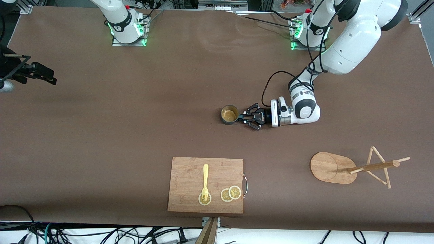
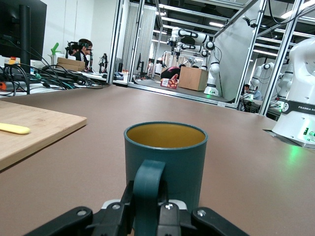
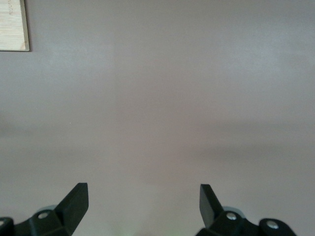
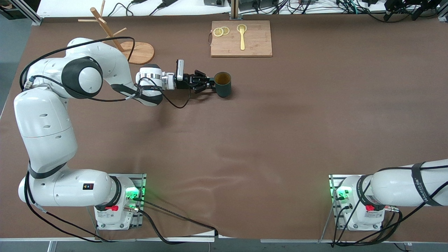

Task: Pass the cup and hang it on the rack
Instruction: 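Carry the teal mug toward the wooden rack with the left gripper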

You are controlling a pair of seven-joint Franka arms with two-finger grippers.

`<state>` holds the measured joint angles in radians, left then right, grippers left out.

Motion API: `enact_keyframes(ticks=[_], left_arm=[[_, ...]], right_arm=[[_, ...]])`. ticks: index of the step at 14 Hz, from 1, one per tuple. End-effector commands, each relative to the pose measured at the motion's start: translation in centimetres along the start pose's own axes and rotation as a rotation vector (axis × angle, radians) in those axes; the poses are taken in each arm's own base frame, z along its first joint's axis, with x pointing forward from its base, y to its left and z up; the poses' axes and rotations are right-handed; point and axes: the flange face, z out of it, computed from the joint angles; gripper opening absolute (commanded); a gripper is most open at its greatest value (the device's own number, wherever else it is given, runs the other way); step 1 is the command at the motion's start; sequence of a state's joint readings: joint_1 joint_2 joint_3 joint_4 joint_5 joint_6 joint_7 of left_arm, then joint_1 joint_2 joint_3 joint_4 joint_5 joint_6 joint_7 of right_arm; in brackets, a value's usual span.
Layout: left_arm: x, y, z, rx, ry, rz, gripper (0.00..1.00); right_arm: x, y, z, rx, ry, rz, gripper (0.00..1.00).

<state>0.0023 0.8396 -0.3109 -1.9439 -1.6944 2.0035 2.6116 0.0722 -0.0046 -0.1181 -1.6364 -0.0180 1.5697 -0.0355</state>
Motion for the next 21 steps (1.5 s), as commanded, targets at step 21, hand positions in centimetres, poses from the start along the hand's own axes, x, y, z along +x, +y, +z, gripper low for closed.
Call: enact_keyframes(ticks=[21], left_arm=[[8.0,1.8,-34.6,-0.160,0.222,-0.732,0.00]], right_arm=[[-1.0,0.3,-1.2,0.018,-0.029,-0.008,1.00]])
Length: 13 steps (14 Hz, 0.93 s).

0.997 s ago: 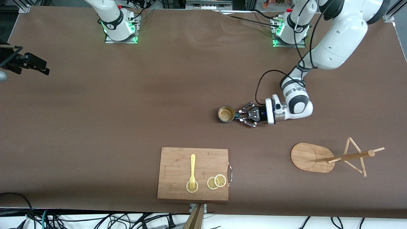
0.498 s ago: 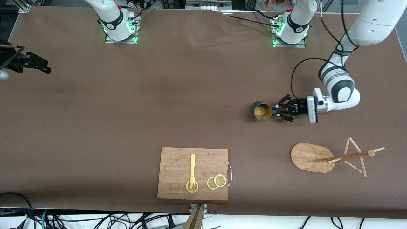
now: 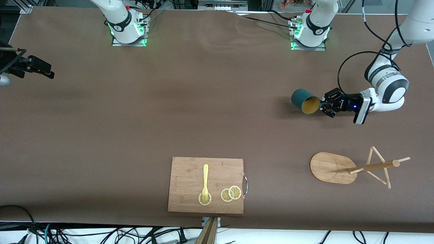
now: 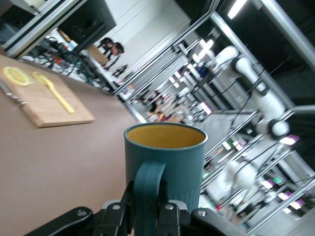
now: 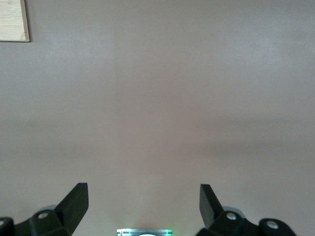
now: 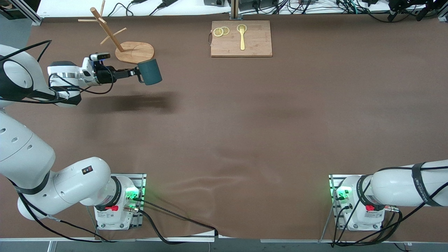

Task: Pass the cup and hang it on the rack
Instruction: 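Carry the teal mug toward the wooden rack with the left gripper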

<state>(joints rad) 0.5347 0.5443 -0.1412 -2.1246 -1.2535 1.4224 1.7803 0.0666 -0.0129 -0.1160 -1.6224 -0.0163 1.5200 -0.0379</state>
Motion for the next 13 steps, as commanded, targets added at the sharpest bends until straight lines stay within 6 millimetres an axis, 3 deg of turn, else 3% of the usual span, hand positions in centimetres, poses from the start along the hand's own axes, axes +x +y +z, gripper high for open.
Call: enact_keyframes(ticks=[1,3,5,6,8,11,13], left_arm=[[2.7,0.6,-2.8,-0.109,0.042,-0.079,0.00],[4.7,0.5,-5.2,-0.167,0.053,-0.180,0.00],[4.3,-0.7,-7.2,-0.176,0.079,-0.233,0.00],[4.1,-0.7,-7.5,-0.197,0.081,-0.268,0.00],[3.5,-0.3,-10.0,-0.169,0.100,-0.364,0.00],[4.0,-0.8,-11.2,-0.151,0.113,-0.504,0.00],[4.5,-2.2,-12.1,-0.149,0.122,-0.530,0.00]], right_arm=[[-0.3,0.1,-0.5,0.014,-0.002,-0.011,1.00],[-0.3,0.1,-0.5,0.014,-0.004,-0.009,1.00],[-0.3,0.1,-0.5,0.014,-0.002,-0.009,1.00],[-0.3,0.1,-0.4,0.014,-0.005,-0.011,1.00],[-0.3,0.1,-0.4,0.014,-0.004,-0.009,1.00],[-0.2,0.1,-0.5,0.014,-0.002,-0.009,1.00],[-0.2,0.1,-0.5,0.014,0.001,-0.009,1.00]])
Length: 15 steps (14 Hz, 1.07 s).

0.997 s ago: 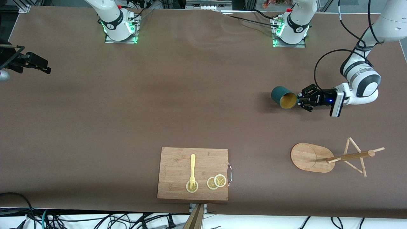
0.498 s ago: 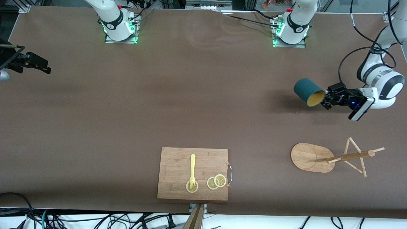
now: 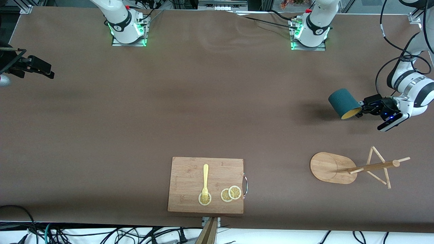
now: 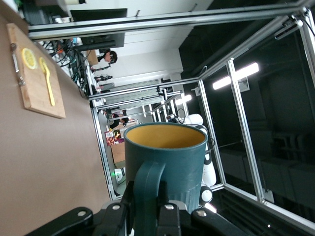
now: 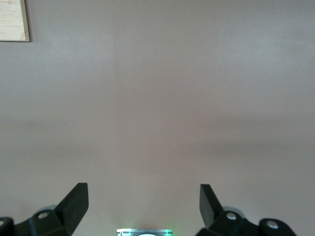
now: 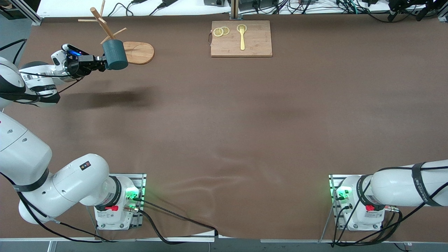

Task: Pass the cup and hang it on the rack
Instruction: 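Carry the teal mug toward the wooden rack with the left gripper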

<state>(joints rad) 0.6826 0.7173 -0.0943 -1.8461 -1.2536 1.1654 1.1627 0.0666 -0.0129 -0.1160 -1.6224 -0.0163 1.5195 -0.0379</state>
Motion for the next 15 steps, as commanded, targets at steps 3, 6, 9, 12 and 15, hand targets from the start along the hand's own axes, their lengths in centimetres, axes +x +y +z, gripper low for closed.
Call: enact_keyframes(ticks=[3,6,9,12,15], left_arm=[[2.7,-0.6,-1.0,-0.046,0.054,-0.106,0.00],[4.3,0.2,-1.9,-0.008,0.091,-0.191,0.00],[5.7,1.3,-2.7,0.025,0.120,-0.281,0.00],[6.2,1.4,-3.1,0.026,0.160,-0.286,0.00],[7.0,1.5,-3.3,0.060,0.192,-0.278,0.00]], right_arm=[[-0.2,0.1,-0.6,0.014,0.002,-0.009,1.00],[-0.2,0.1,-0.5,0.014,0.000,-0.009,1.00],[-0.2,0.1,-0.6,0.014,0.002,-0.009,1.00],[-0.2,0.1,-0.6,0.014,0.002,-0.009,1.00],[-0.2,0.1,-0.6,0.014,0.002,-0.009,1.00]])
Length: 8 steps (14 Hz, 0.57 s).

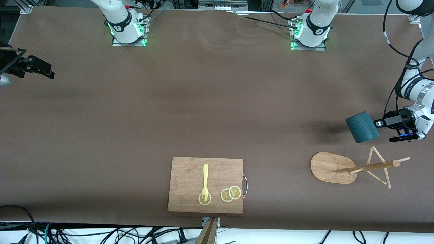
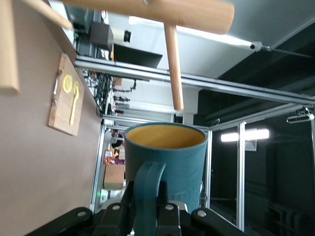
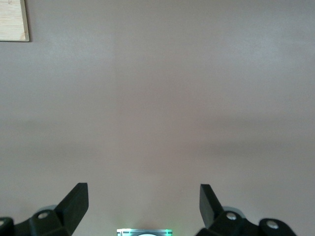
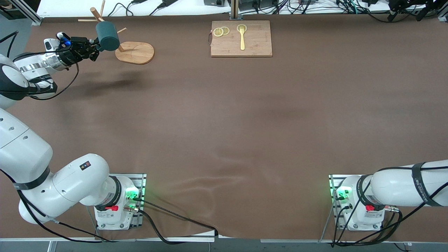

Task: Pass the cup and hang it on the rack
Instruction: 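Hook the mug handle onto a rack peg with the left gripper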

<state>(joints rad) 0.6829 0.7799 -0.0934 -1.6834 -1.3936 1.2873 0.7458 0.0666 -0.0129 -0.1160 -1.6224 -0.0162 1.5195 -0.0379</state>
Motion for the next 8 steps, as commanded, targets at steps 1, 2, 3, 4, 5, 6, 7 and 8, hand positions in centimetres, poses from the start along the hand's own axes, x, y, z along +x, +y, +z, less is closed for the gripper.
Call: enact_keyframes(ticks=[1,2,3,4,5,6,7,8], left_arm=[[1.5,1.8,0.0,0.011,0.022,-0.004,0.00],[2.1,2.4,-0.1,0.029,0.034,-0.018,0.00],[2.5,2.6,0.1,0.040,0.046,-0.037,0.00],[2.8,2.8,0.2,0.048,0.052,-0.044,0.00],[3.4,3.1,0.7,0.042,0.056,-0.042,0.00],[3.6,3.2,1.0,0.029,0.062,-0.052,0.00],[3.7,3.2,1.7,0.029,0.055,-0.070,0.00],[3.9,3.0,1.6,0.032,0.072,-0.079,0.00]], right_arm=[[-0.2,0.1,-0.5,0.014,0.000,-0.009,1.00],[-0.2,0.1,-0.6,0.014,0.003,-0.009,1.00],[-0.2,0.1,-0.5,0.014,0.000,-0.009,1.00],[-0.2,0.1,-0.4,0.014,-0.001,-0.009,1.00],[-0.2,0.1,-0.5,0.015,-0.001,-0.009,1.00],[-0.2,0.1,-0.5,0.014,0.000,-0.008,1.00],[-0.2,0.1,-0.5,0.014,0.000,-0.009,1.00],[-0.2,0.1,-0.5,0.013,0.002,-0.009,1.00]])
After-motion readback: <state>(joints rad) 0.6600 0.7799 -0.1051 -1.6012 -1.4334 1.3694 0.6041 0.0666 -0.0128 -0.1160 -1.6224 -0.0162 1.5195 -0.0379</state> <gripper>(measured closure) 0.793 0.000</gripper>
